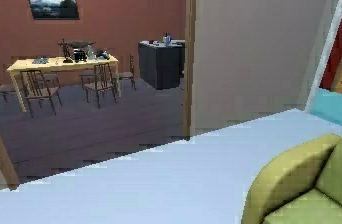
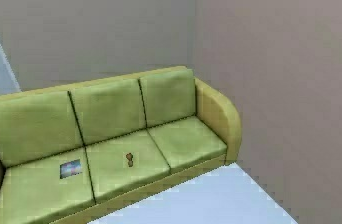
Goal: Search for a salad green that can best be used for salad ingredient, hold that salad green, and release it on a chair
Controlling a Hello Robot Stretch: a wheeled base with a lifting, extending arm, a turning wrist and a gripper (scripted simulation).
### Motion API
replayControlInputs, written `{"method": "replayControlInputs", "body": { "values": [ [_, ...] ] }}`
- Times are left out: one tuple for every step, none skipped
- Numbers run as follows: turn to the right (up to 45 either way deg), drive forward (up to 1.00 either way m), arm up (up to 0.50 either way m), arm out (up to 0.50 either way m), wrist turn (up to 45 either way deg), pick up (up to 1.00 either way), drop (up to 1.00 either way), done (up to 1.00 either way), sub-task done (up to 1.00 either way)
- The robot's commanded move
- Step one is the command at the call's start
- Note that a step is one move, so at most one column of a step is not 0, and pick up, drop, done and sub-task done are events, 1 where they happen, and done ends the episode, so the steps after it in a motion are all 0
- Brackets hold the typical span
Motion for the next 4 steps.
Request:
{"method": "replayControlInputs", "body": {
  "values": [
    [-12.0,0.0,0.0,0.0,0.0,0.0,0.0,0.0,0.0],
    [0.0,1.0,0.0,0.0,0.0,0.0,0.0,0.0,0.0],
    [0.0,1.0,0.0,0.0,0.0,0.0,0.0,0.0,0.0],
    [-3.0,0.0,0.0,0.0,0.0,0.0,0.0,0.0,0.0]
  ]
}}
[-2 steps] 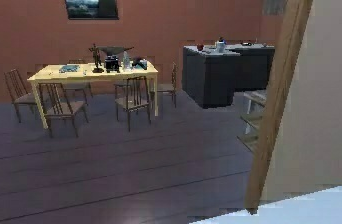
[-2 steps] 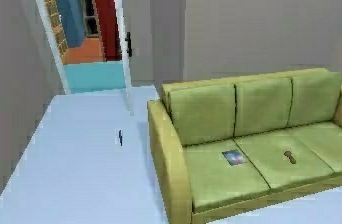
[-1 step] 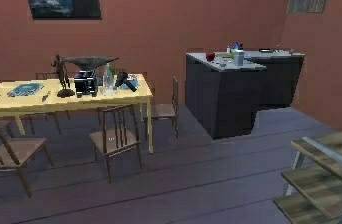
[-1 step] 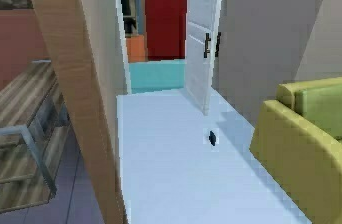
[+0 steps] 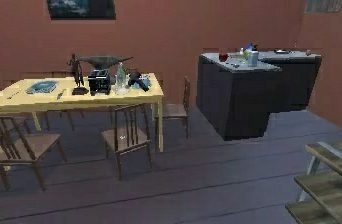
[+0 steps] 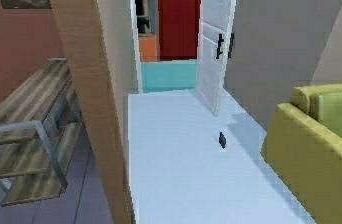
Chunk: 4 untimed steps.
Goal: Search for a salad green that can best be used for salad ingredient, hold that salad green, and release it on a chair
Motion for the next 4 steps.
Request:
{"method": "replayControlInputs", "body": {
  "values": [
    [0.0,0.35,0.0,0.0,0.0,0.0,0.0,0.0,0.0],
    [33.0,0.0,0.0,0.0,0.0,0.0,0.0,0.0,0.0],
    [0.0,1.0,0.0,0.0,0.0,0.0,0.0,0.0,0.0],
    [6.0,0.0,0.0,0.0,0.0,0.0,0.0,0.0,0.0]
  ]
}}
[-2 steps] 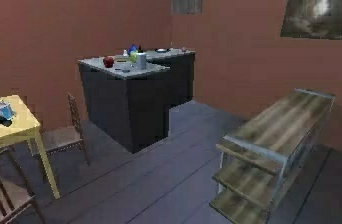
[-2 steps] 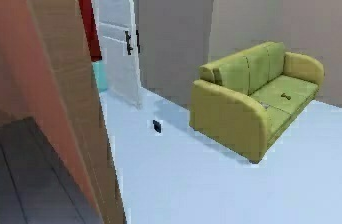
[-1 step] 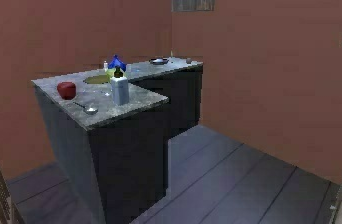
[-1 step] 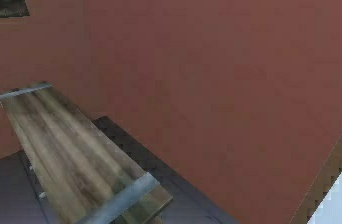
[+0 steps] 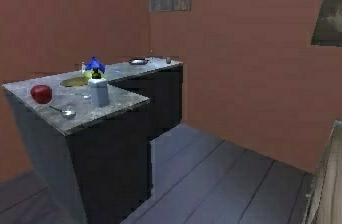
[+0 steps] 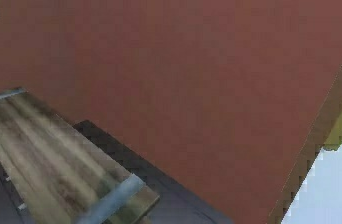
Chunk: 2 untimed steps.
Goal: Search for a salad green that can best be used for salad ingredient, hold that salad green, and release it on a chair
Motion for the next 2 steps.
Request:
{"method": "replayControlInputs", "body": {
  "values": [
    [0.0,0.05,0.0,0.0,0.0,0.0,0.0,0.0,0.0],
    [-3.0,0.0,0.0,0.0,0.0,0.0,0.0,0.0,0.0]
  ]
}}
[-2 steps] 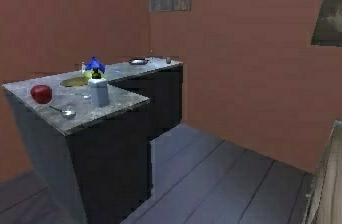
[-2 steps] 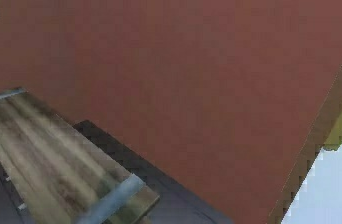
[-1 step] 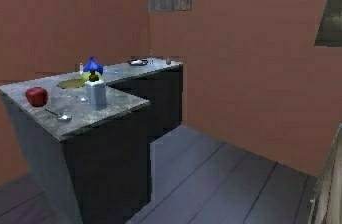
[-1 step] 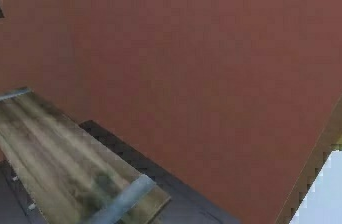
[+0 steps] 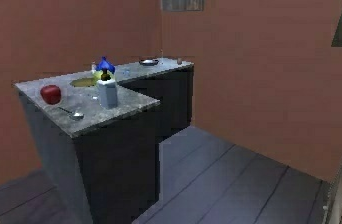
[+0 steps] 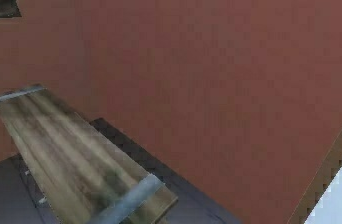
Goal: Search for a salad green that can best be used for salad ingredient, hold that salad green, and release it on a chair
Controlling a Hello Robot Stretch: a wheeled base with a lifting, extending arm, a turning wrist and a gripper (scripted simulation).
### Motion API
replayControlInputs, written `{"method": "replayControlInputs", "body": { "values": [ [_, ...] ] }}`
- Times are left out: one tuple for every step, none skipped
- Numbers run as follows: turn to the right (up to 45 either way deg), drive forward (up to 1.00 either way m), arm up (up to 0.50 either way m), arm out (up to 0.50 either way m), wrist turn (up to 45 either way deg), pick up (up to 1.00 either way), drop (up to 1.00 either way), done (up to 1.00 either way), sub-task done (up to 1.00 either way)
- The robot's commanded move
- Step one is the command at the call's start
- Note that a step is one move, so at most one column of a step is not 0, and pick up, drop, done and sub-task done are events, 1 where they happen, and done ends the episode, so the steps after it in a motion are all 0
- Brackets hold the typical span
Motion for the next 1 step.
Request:
{"method": "replayControlInputs", "body": {
  "values": [
    [0.0,0.65,0.0,0.0,0.0,0.0,0.0,0.0,0.0]
  ]
}}
